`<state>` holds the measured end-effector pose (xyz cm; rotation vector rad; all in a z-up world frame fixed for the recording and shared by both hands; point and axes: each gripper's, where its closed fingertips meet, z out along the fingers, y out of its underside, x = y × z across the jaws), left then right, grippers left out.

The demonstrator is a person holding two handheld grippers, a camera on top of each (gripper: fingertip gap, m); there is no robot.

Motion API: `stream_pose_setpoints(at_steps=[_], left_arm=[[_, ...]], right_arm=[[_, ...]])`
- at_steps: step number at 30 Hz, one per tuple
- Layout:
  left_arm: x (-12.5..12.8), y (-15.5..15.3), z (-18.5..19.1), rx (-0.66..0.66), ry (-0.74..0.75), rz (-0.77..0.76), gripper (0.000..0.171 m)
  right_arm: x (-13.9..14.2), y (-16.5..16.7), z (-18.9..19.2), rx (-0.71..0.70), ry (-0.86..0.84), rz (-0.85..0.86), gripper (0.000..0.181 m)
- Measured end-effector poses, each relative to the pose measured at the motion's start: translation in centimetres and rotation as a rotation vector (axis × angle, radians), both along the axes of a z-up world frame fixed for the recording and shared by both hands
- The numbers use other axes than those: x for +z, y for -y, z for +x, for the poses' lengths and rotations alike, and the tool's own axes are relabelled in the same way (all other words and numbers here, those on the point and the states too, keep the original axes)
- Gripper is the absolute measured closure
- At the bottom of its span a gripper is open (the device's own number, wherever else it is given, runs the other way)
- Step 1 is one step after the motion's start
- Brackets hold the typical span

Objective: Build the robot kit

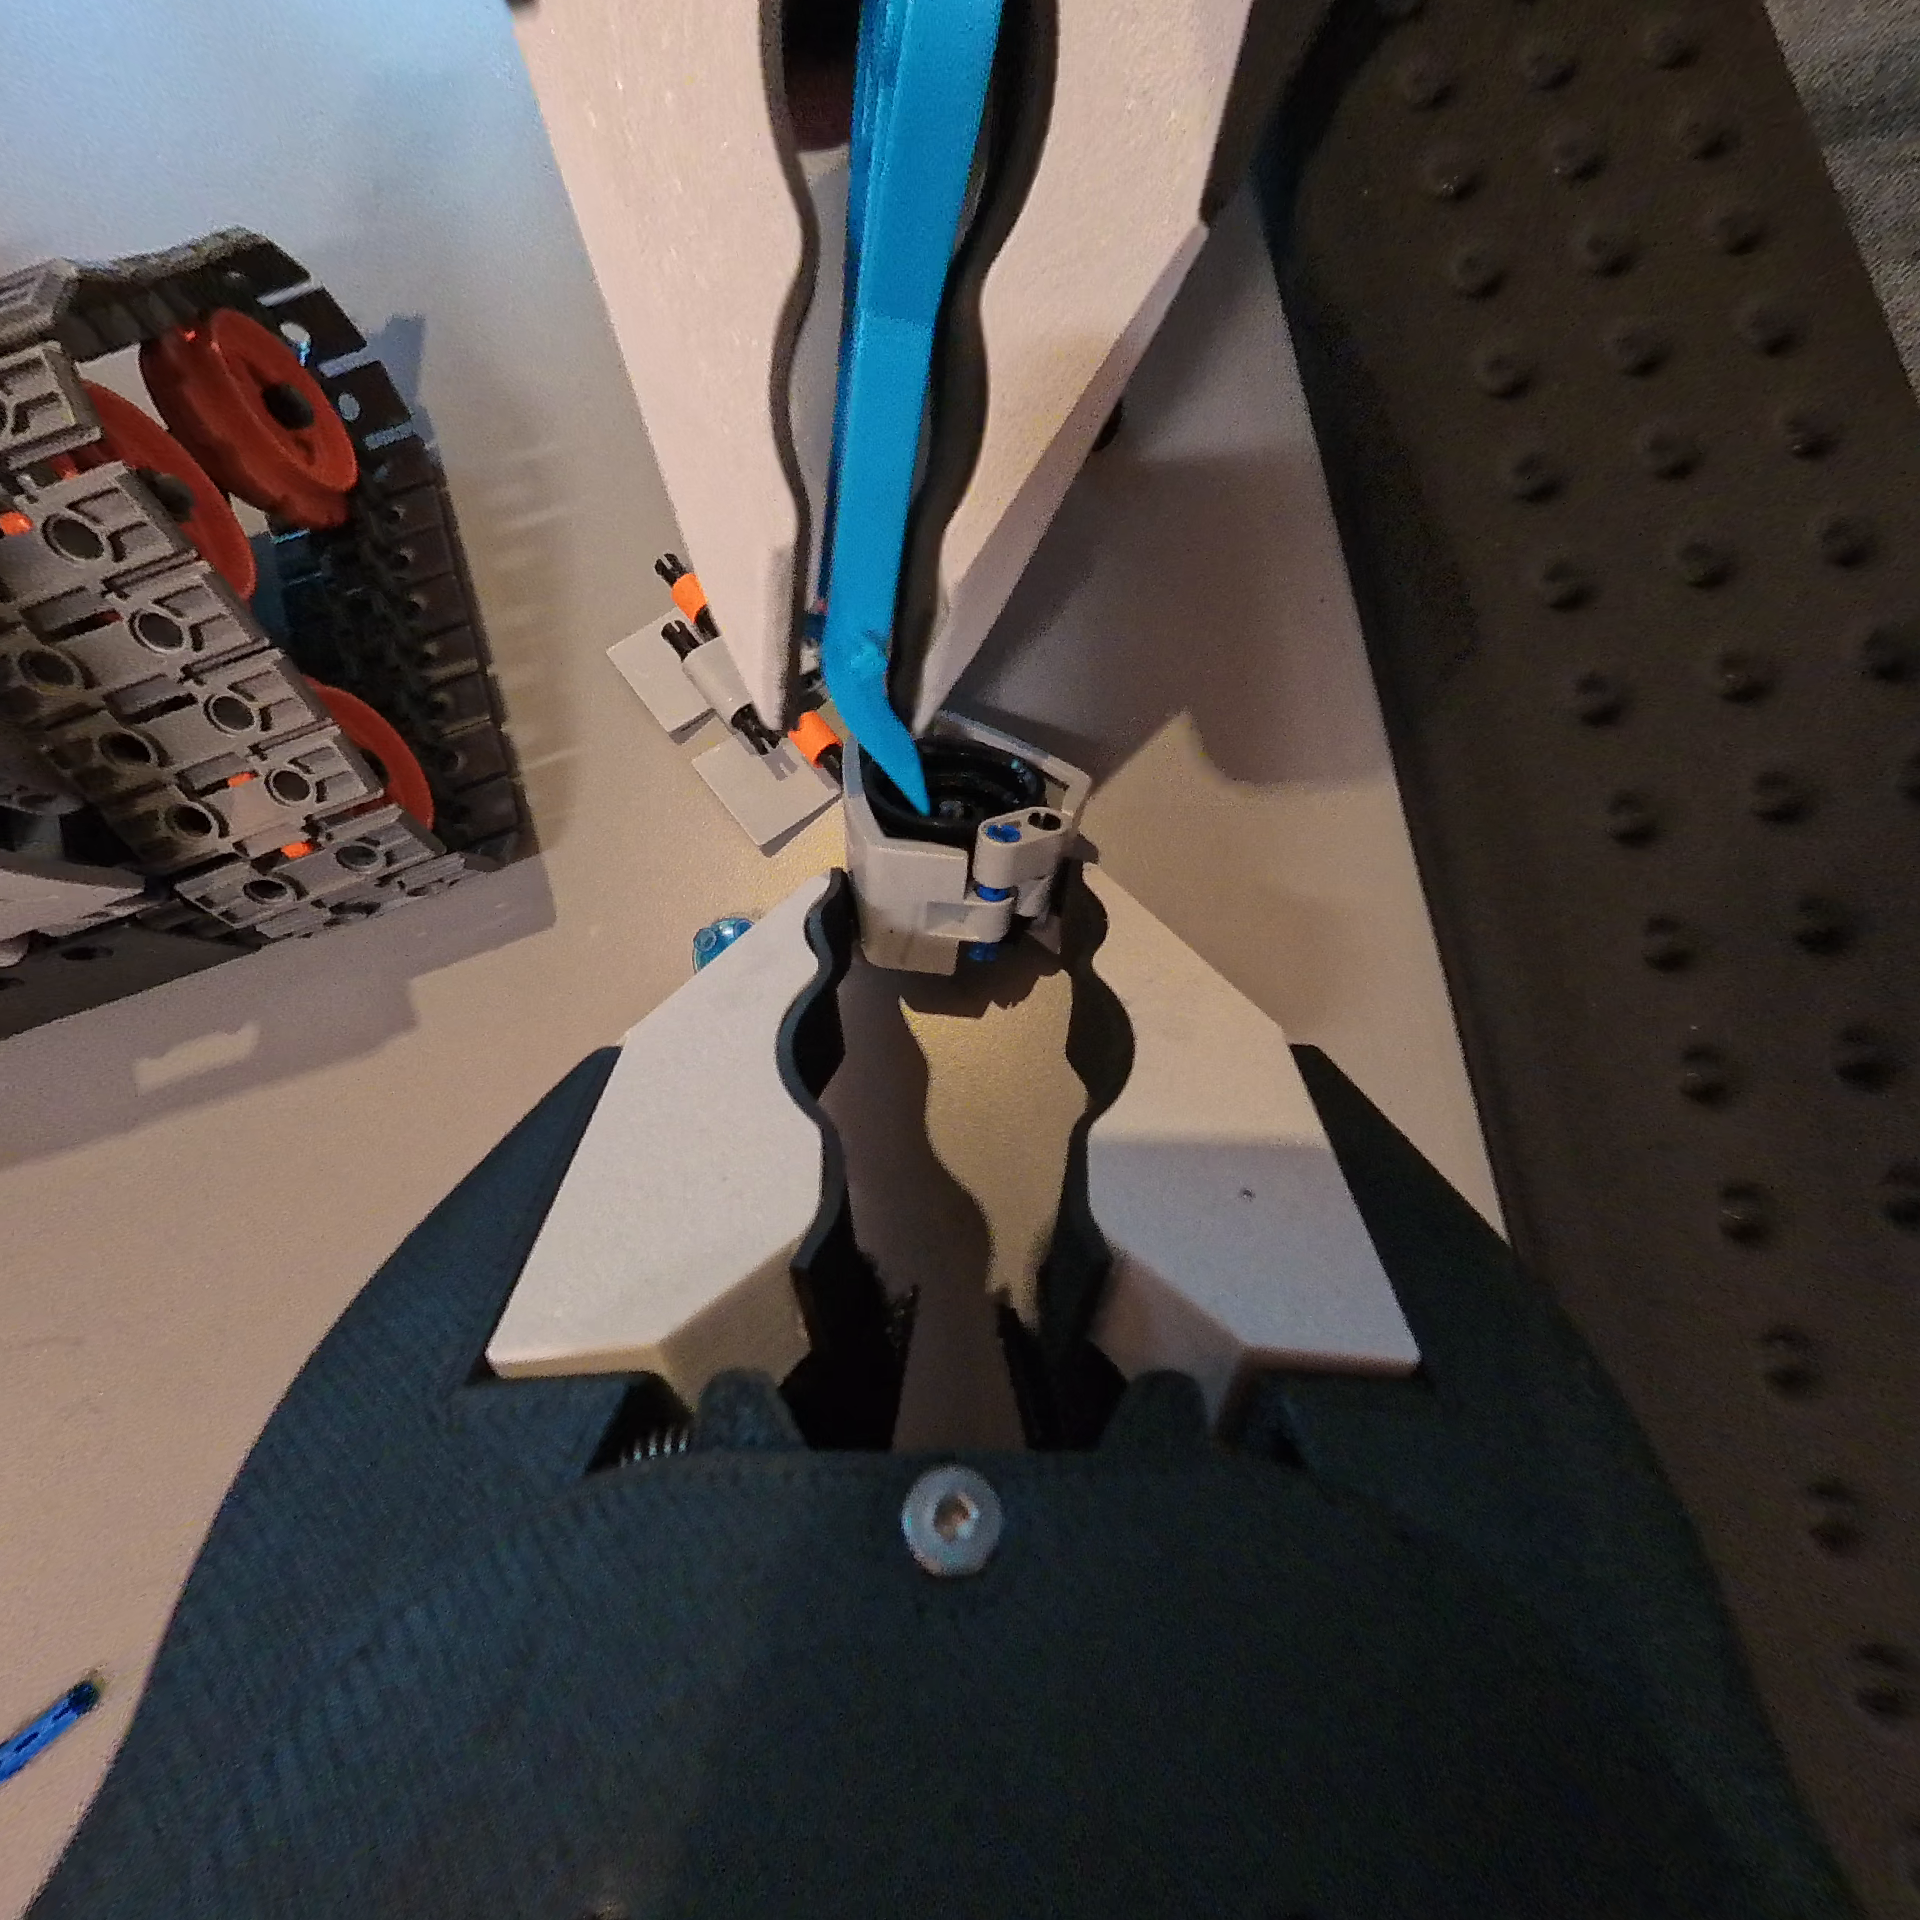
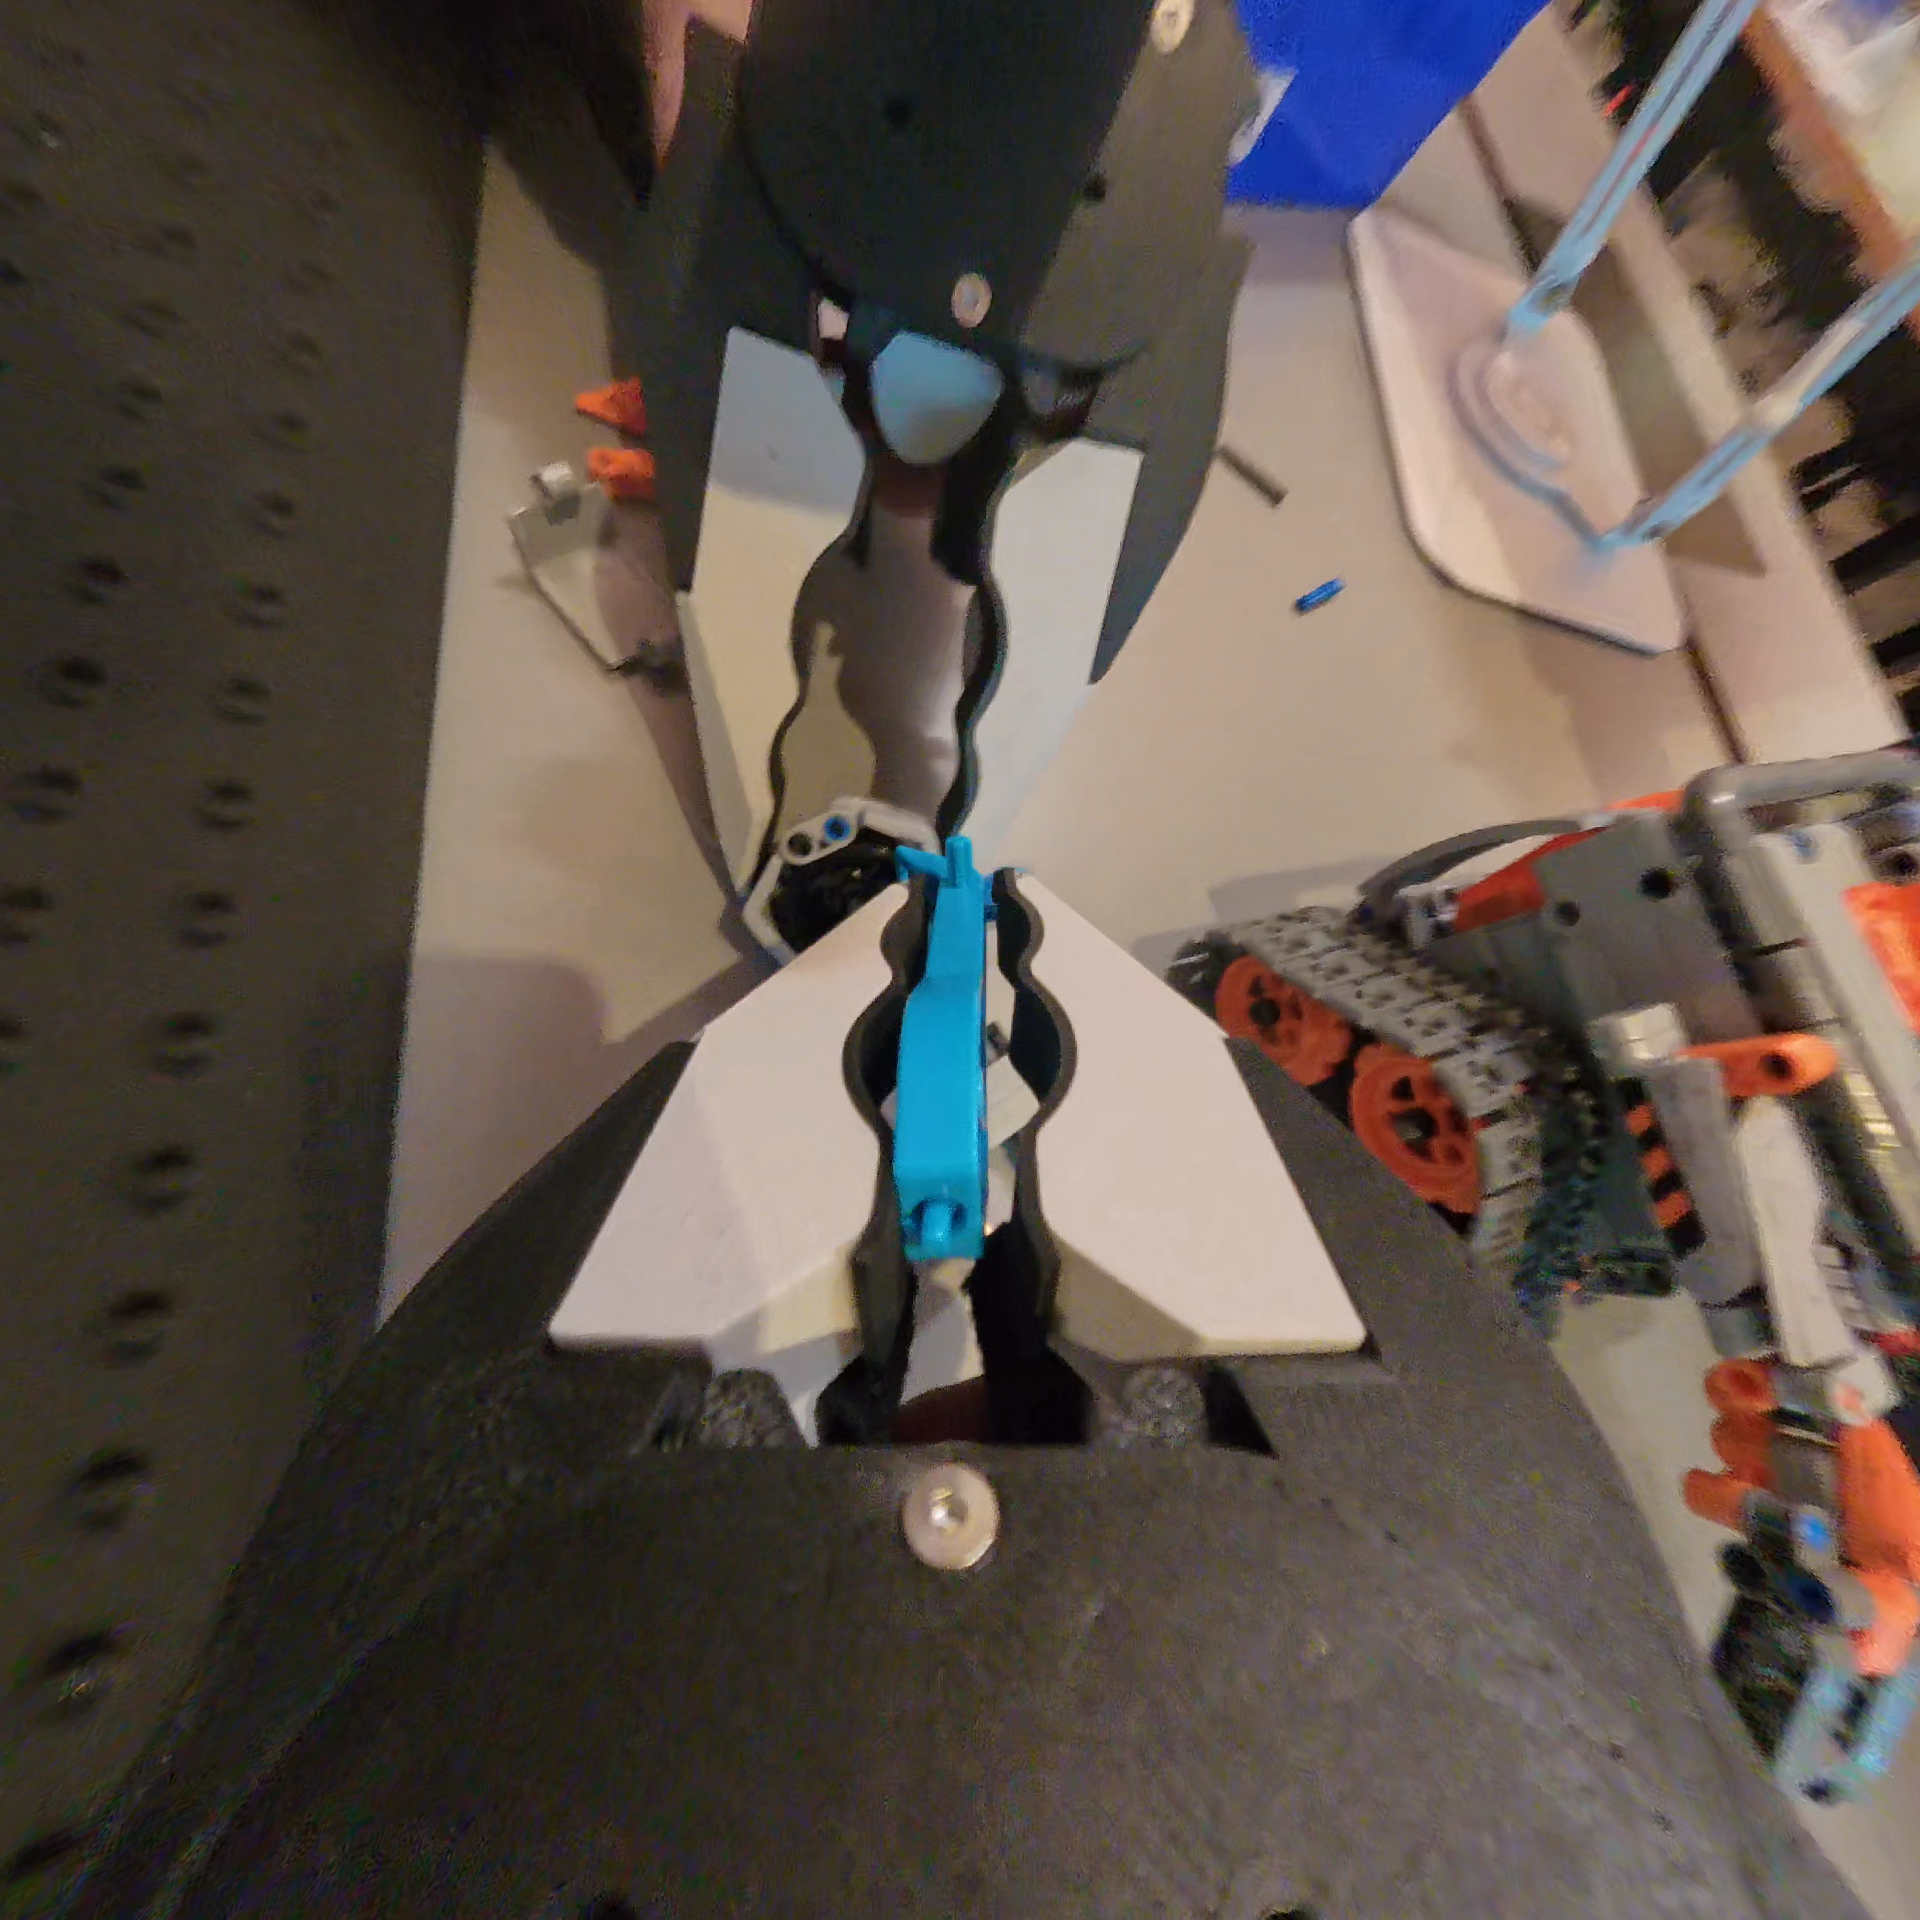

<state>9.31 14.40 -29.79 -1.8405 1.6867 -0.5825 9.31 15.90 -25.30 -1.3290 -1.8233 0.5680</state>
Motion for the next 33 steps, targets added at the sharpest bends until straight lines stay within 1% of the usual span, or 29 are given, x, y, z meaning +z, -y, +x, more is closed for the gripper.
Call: stream_pose_setpoints(at_steps=[4, 8, 14, 20, 22, 28, 31, 33], left_arm=[[0.0, 0.0, 0.1, 0.003, 0.015, -0.017, 0.133], [0.0, 0.0, 0.1, 0.006, 0.033, -0.04, 0.133], [0.0, 0.0, 0.2, 0.002, 0.027, -0.016, 0.134], [0.0, -0.1, 0.2, 0.012, 0.017, 0.007, 0.134], [0.0, -0.1, 0.3, 0.013, 0.014, 0.015, 0.134], [0.0, -0.1, 0.3, 0.013, -0.014, 0.065, 0.135], [-0.2, -0.1, 0.3, -0.01, -0.057, 0.157, 0.135], [-0.2, -0.1, 0.3, -0.013, -0.071, 0.186, 0.135]], right_arm=[[0.3, -0.6, -0.3, -0.018, -0.029, 0.039, 0.17], [0.1, -0.5, -0.2, 0.007, -0.014, 0.08, 0.17], [0.0, -0.4, -0.3, 0.074, -0.009, 0.188, 0.17], [-0.2, -0.4, -0.3, 0.066, 0.036, 0.26, 0.17], [-0.2, -0.4, -0.3, 0.061, 0.08, 0.281, 0.17], [-0.5, -0.6, -0.3, 0.04, 0.21, 0.053, 0.17], [-1.1, -0.8, 0.5, 0.011, 0.277, -0.092, 0.171], [-1.5, -0.9, 1.0, 0.005, 0.284, -0.08, 0.171]])
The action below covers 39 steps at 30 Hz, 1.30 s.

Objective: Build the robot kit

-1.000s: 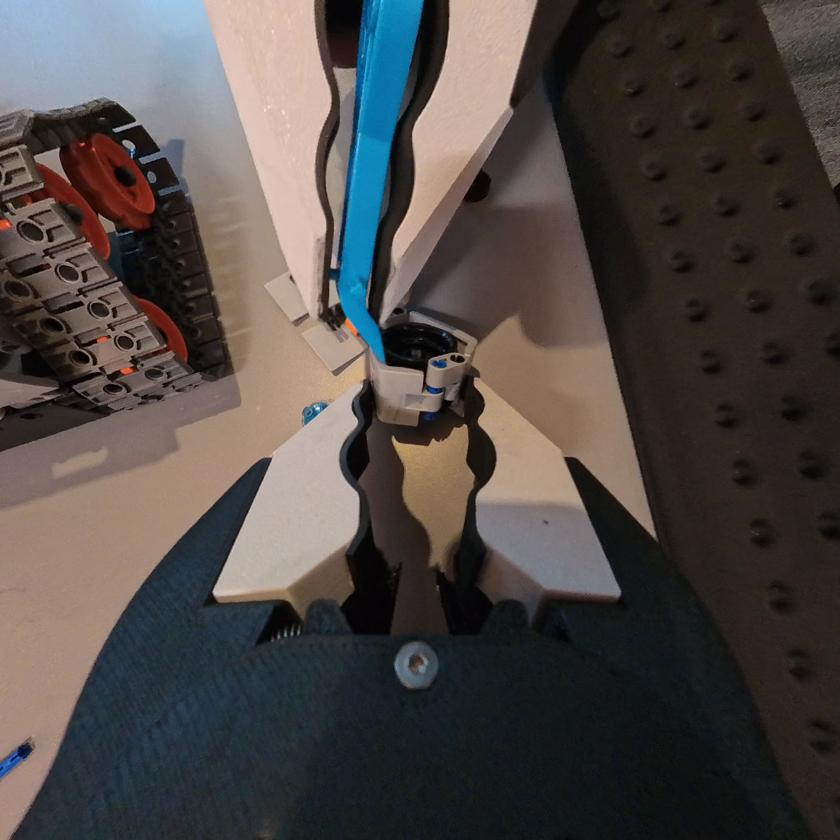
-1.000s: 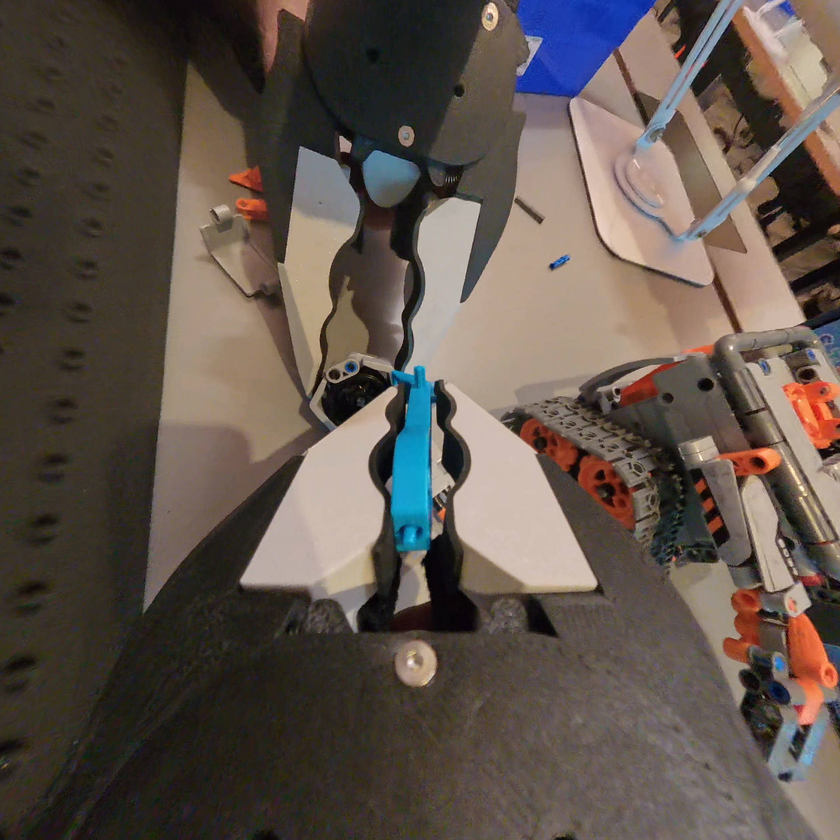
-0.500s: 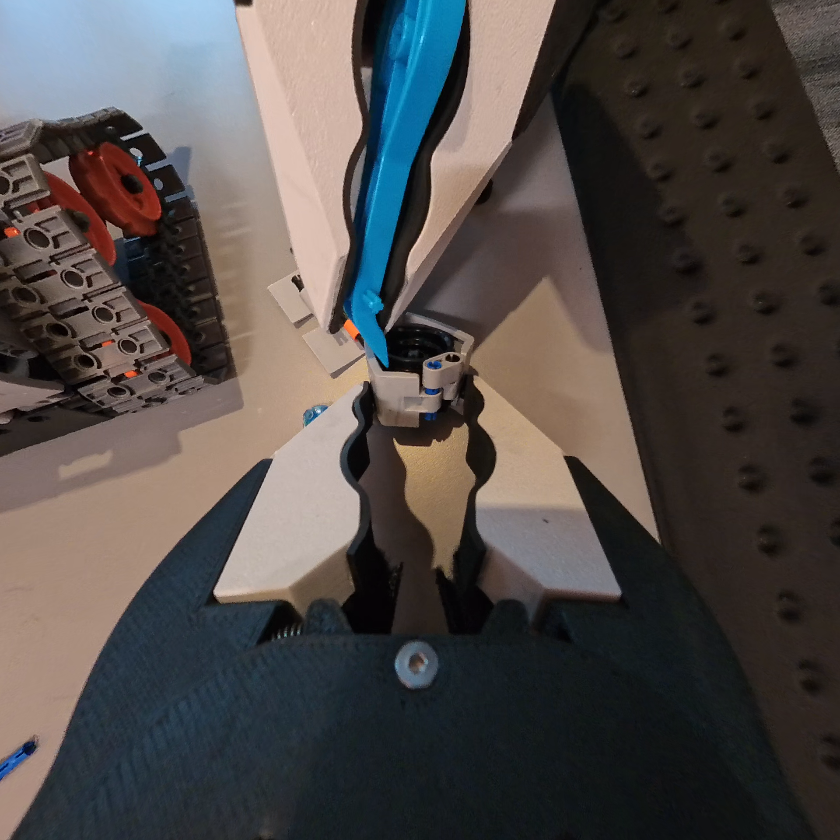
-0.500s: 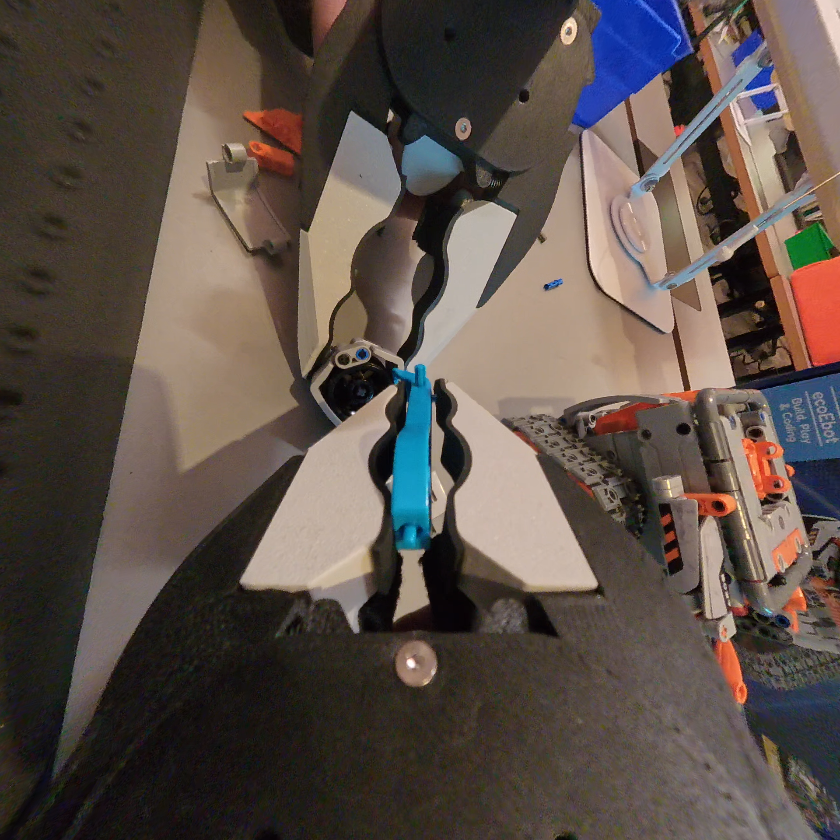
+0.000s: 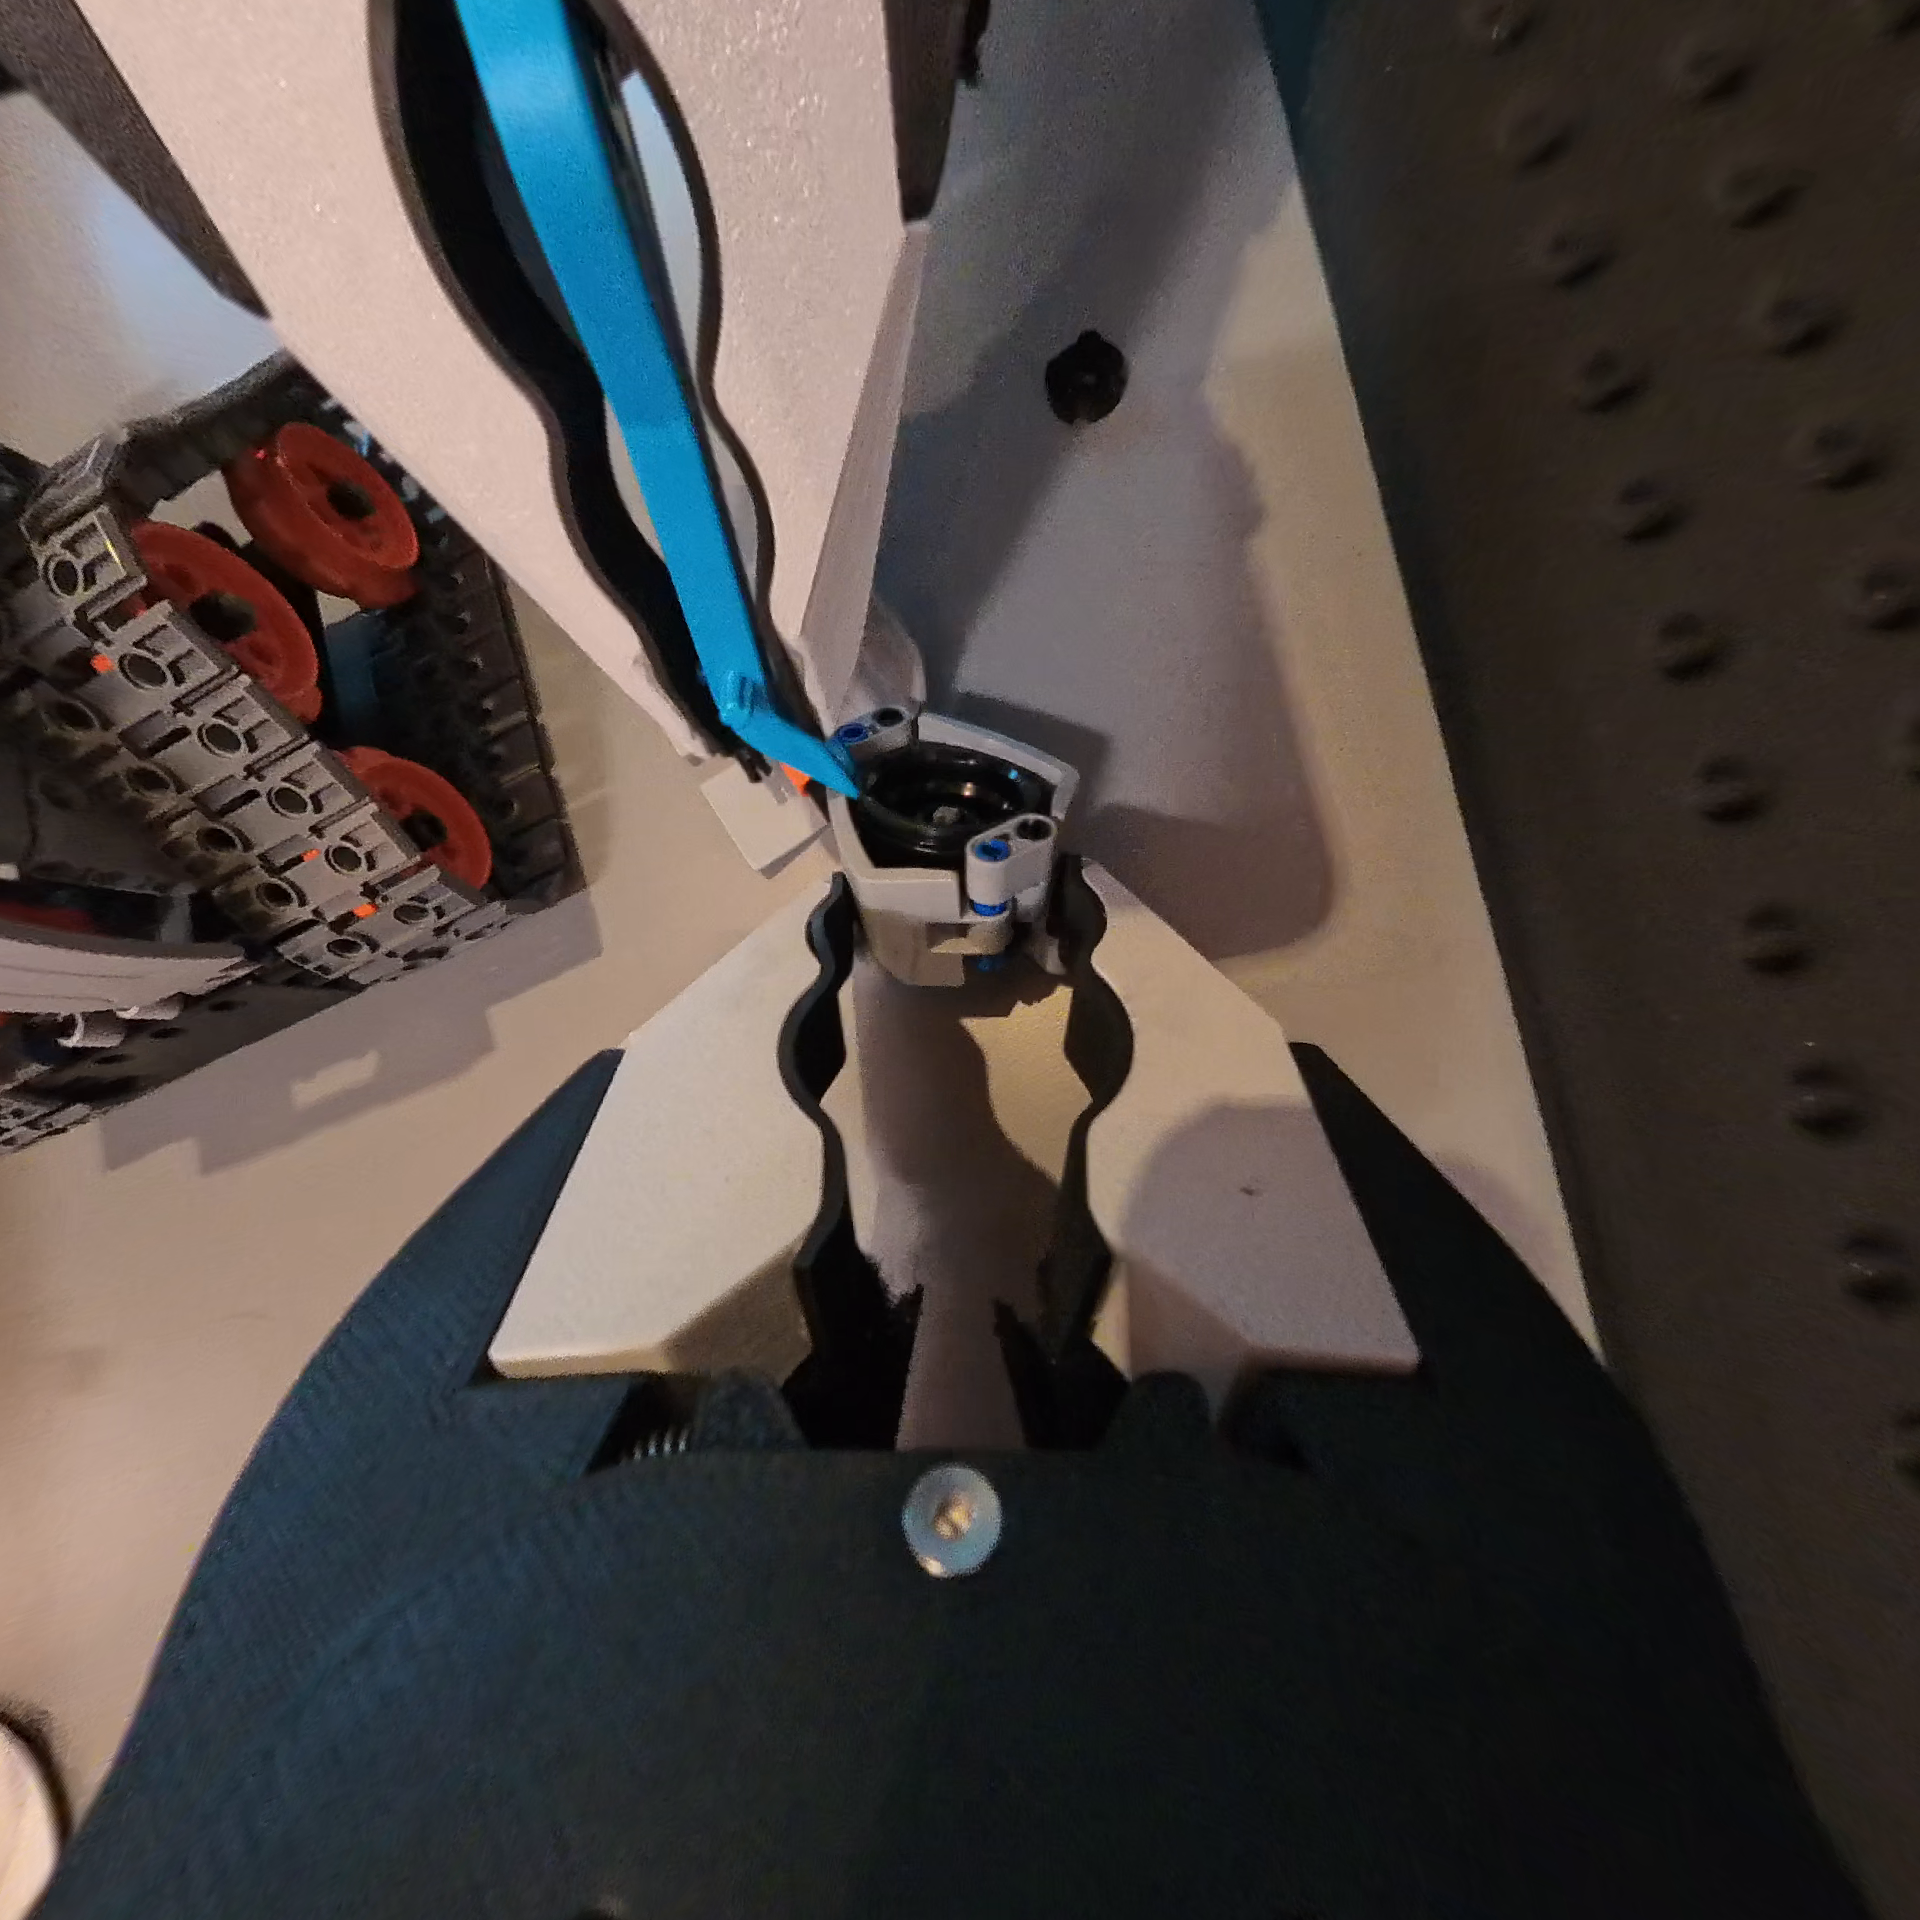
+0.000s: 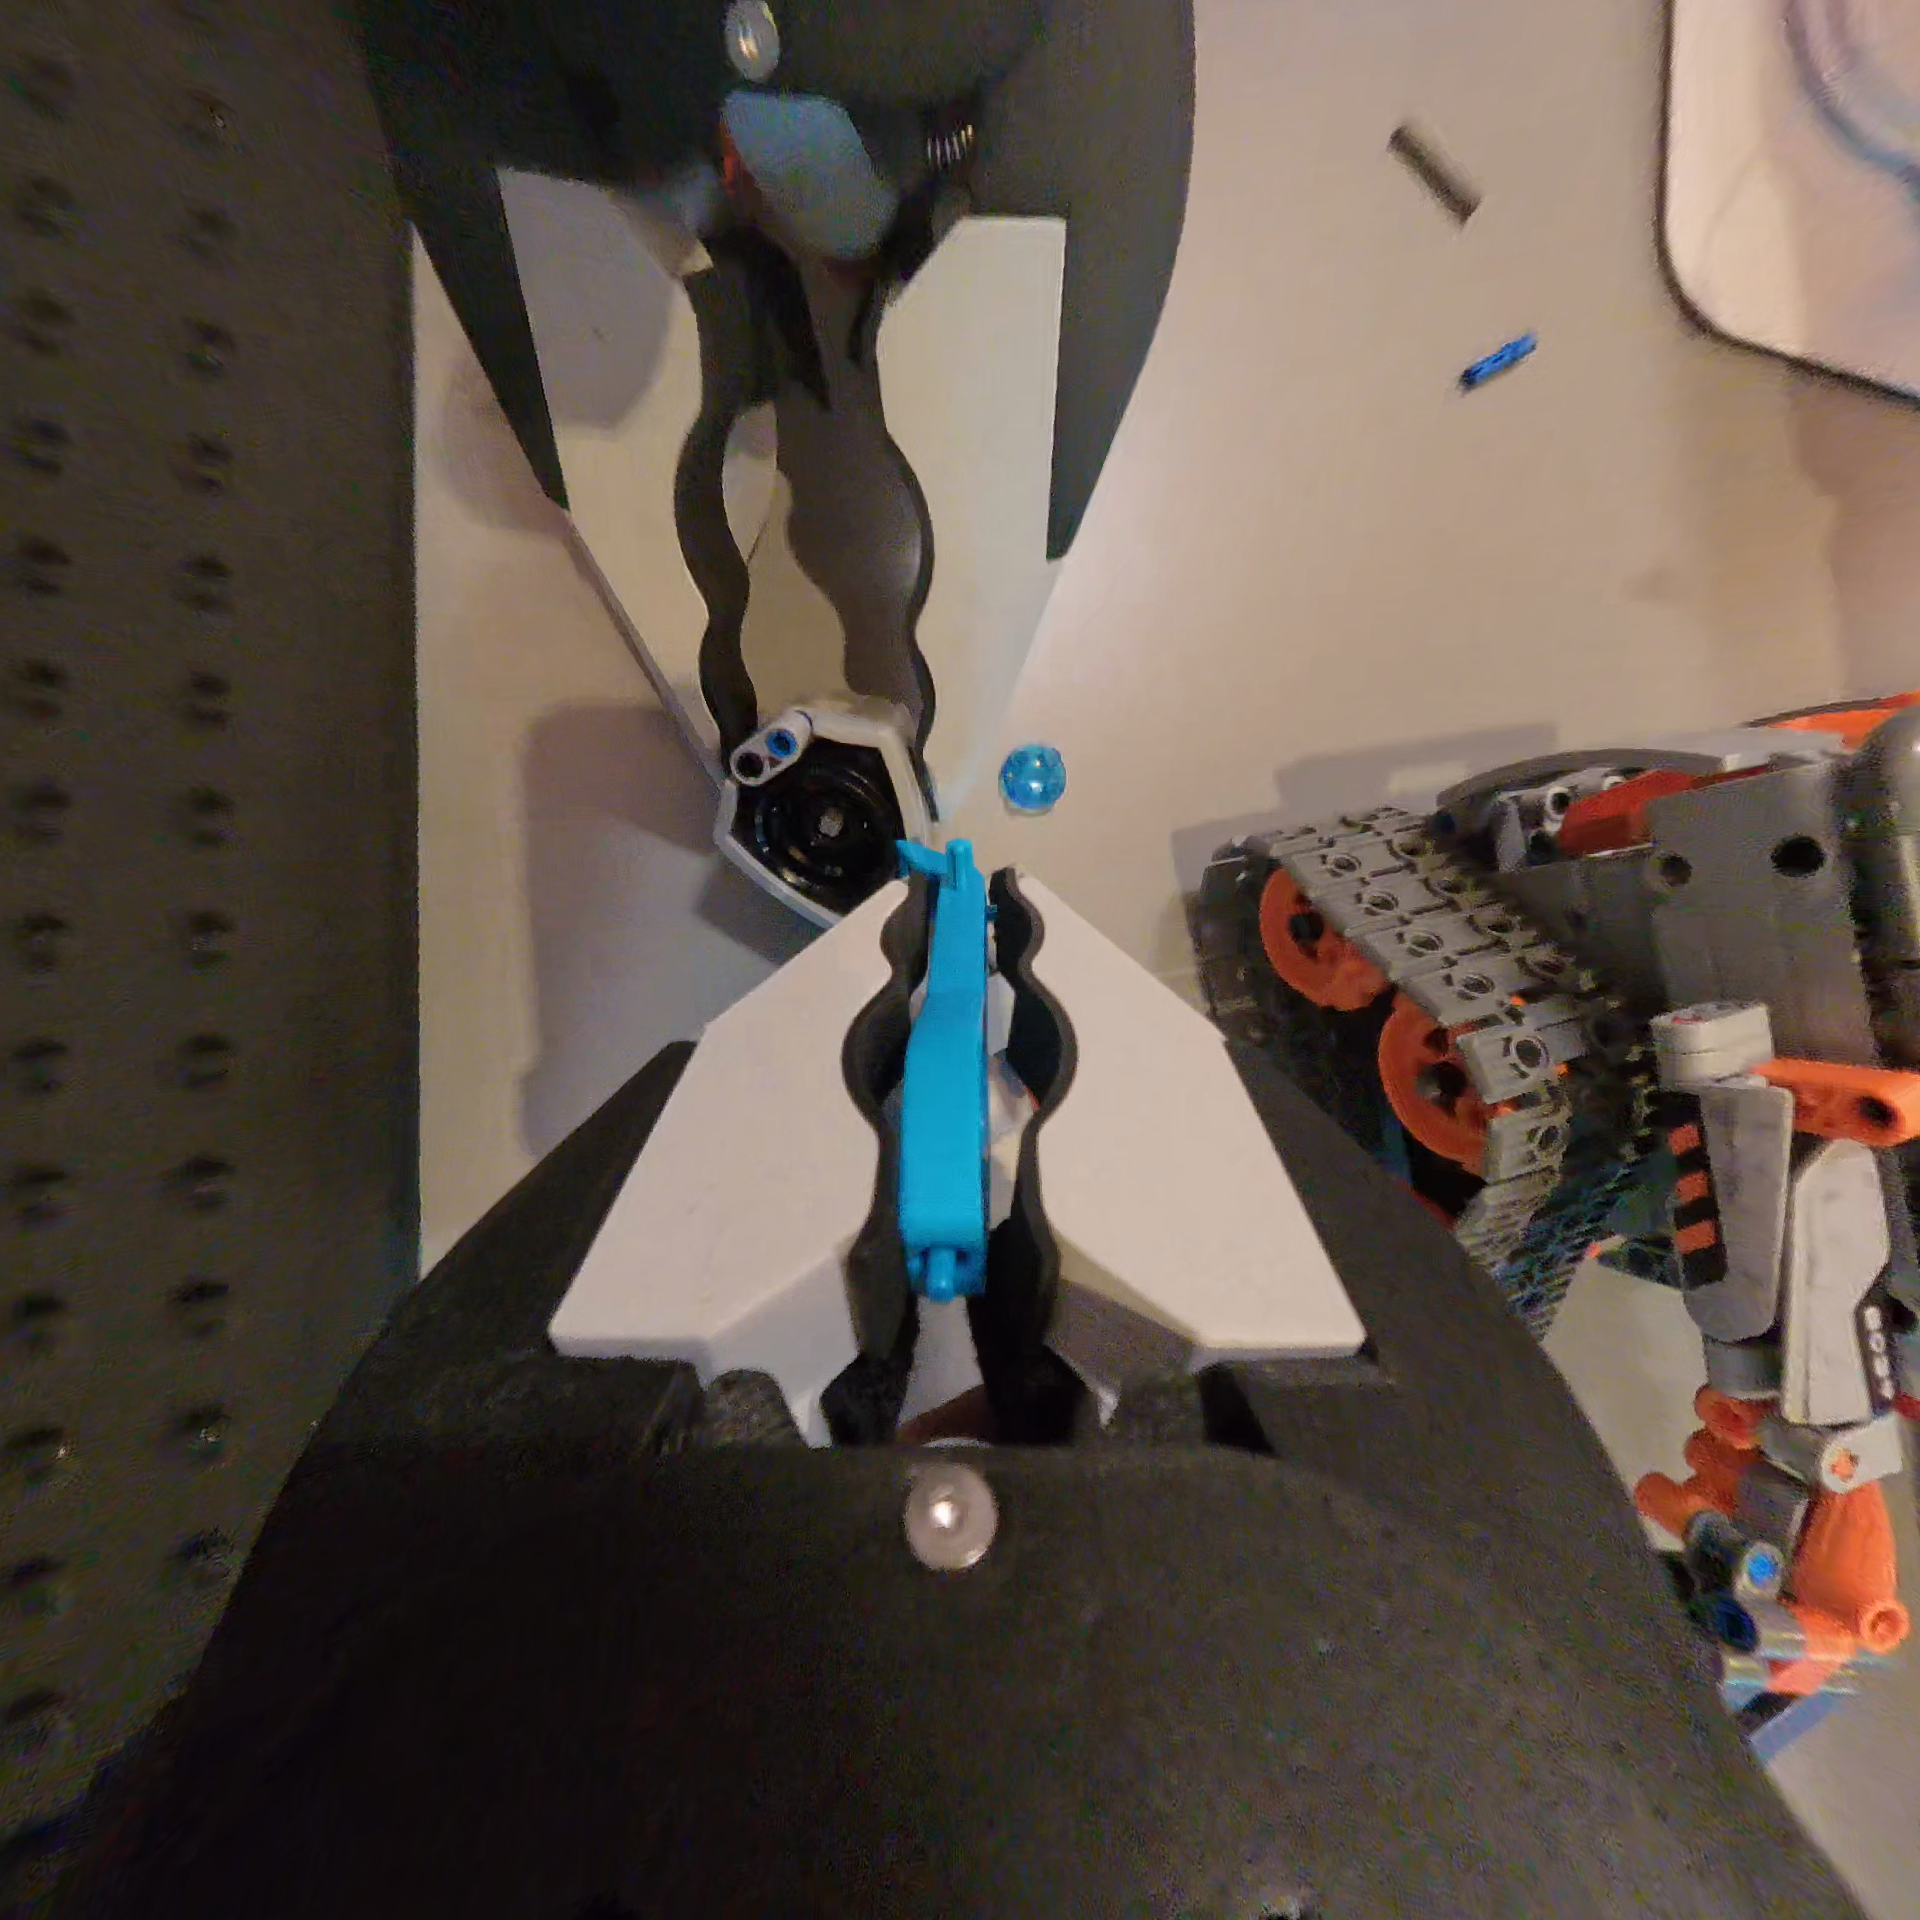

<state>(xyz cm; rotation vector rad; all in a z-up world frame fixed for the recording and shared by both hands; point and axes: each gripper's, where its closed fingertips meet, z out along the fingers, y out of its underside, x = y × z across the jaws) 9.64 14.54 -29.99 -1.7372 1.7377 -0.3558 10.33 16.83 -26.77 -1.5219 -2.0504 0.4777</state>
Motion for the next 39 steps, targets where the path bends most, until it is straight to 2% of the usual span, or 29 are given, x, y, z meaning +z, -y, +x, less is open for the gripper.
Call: stream_pose_setpoints(at_steps=[5, 10, 15, 20, 25, 26, 28, 30, 33, 39], left_arm=[[0.0, 0.0, 0.0, -0.009, -0.012, 0.034, 0.135], [0.1, -0.1, 0.0, -0.017, -0.029, 0.076, 0.134], [0.1, -0.3, -0.1, -0.002, -0.025, 0.077, 0.134], [0.2, -0.3, -0.2, 0.013, -0.05, 0.14, 0.133], [0.4, -0.4, -0.2, 0.052, -0.065, 0.208, 0.133], [0.6, -0.5, 0.0, 0.037, -0.076, 0.275, 0.134], [0.8, -0.9, -0.2, 0.044, -0.135, 0.394, 0.133], [0.8, -1.0, -0.2, 0.05, -0.107, 0.358, 0.133], [0.8, -1.2, -0.3, 0.056, -0.091, 0.346, 0.133], [1.0, -1.3, -0.3, 0.053, -0.063, 0.336, 0.132]], right_arm=[[0.1, 0.0, 0.0, -0.069, -0.047, -0.033, 0.171], [-0.1, 0.1, 0.0, -0.179, -0.108, -0.282, 0.172], [0.1, -0.1, -0.3, -0.121, -0.16, 0.101, 0.171], [-0.1, -0.2, -0.3, -0.224, -0.157, -0.072, 0.171], [-0.7, -0.3, -0.1, -0.336, -0.161, -0.061, 0.172], [-2.5, -0.3, 0.6, -0.345, -0.083, -0.055, 0.169], [-2.2, 0.2, 0.1, -0.373, -0.194, -0.126, 0.172], [-1.6, 0.3, -0.1, -0.371, -0.223, -0.057, 0.172], [-2.1, 0.3, 0.0, -0.377, -0.217, -0.136, 0.171], [-1.0, 0.1, 0.2, -0.362, -0.256, -0.199, 0.171]])
